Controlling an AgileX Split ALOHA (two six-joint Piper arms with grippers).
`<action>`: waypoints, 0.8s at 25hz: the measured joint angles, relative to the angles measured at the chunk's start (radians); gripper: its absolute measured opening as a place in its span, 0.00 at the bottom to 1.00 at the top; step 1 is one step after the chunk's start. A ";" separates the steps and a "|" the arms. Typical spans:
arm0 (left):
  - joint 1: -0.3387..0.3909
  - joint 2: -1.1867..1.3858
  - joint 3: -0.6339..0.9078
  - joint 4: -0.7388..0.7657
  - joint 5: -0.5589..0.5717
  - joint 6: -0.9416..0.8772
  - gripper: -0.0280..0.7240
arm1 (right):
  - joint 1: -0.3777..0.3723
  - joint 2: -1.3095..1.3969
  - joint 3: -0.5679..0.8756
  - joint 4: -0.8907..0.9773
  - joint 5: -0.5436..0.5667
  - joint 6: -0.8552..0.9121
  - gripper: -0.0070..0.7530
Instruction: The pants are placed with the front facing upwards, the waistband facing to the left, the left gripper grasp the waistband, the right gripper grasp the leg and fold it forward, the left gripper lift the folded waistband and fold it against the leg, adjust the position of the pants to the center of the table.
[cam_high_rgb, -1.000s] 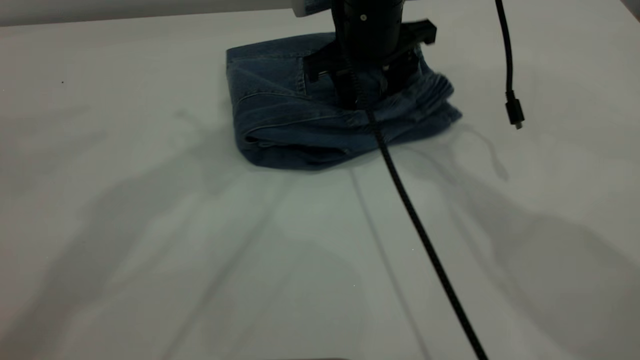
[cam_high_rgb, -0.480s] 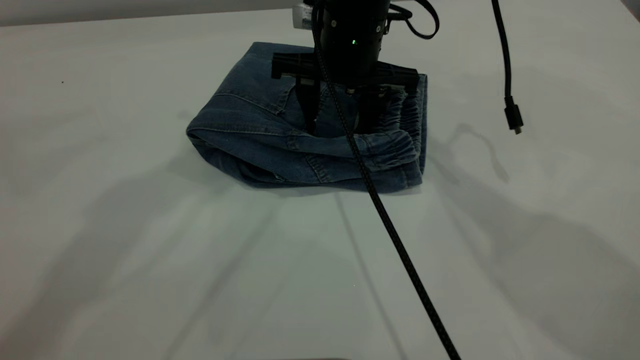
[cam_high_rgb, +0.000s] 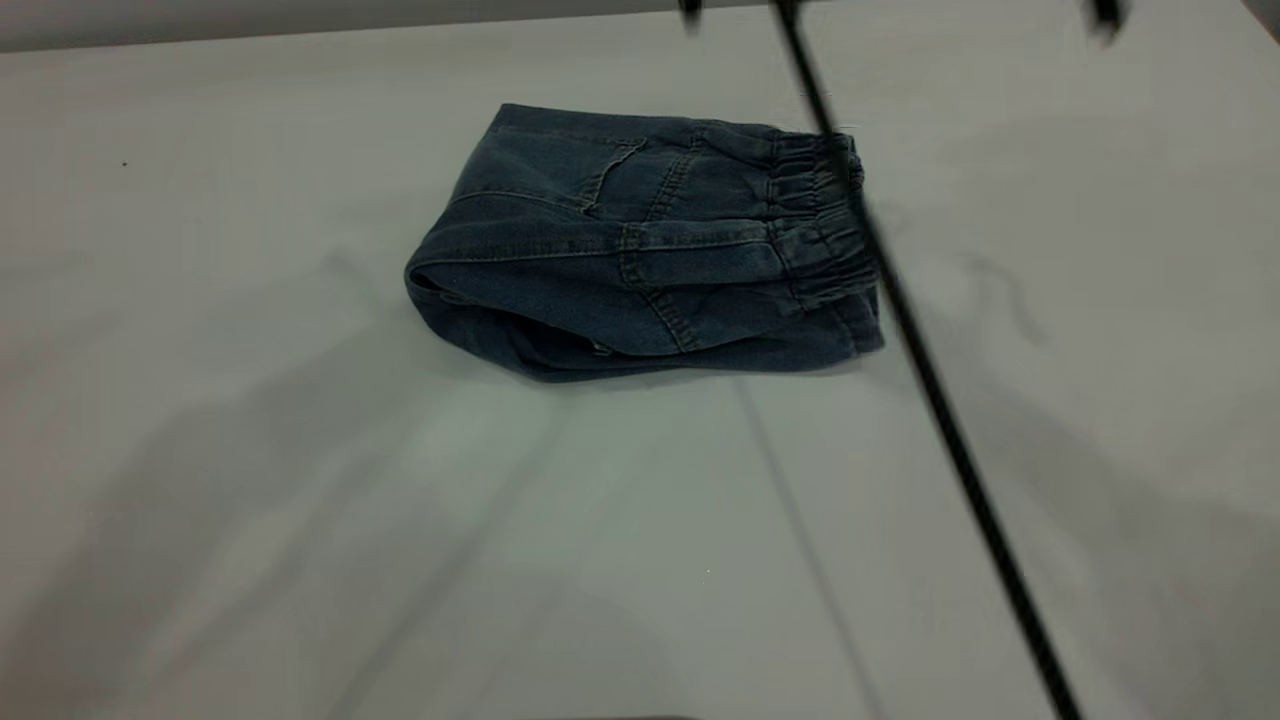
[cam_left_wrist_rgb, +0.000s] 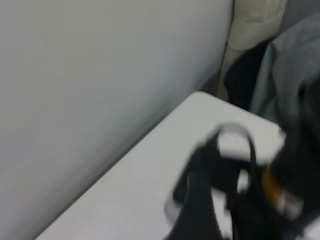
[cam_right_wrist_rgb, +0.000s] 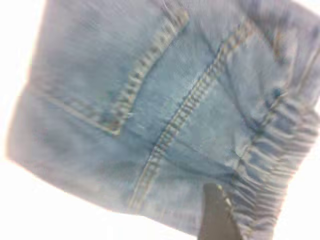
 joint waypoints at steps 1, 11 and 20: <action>0.000 -0.025 0.000 0.069 0.029 -0.052 0.75 | 0.000 -0.049 0.000 0.001 0.002 -0.019 0.50; 0.000 -0.278 0.000 0.803 0.509 -0.770 0.75 | 0.001 -0.573 0.023 0.003 0.027 -0.165 0.50; 0.000 -0.330 0.013 0.928 0.643 -0.899 0.75 | 0.001 -1.035 0.425 -0.045 0.041 -0.183 0.50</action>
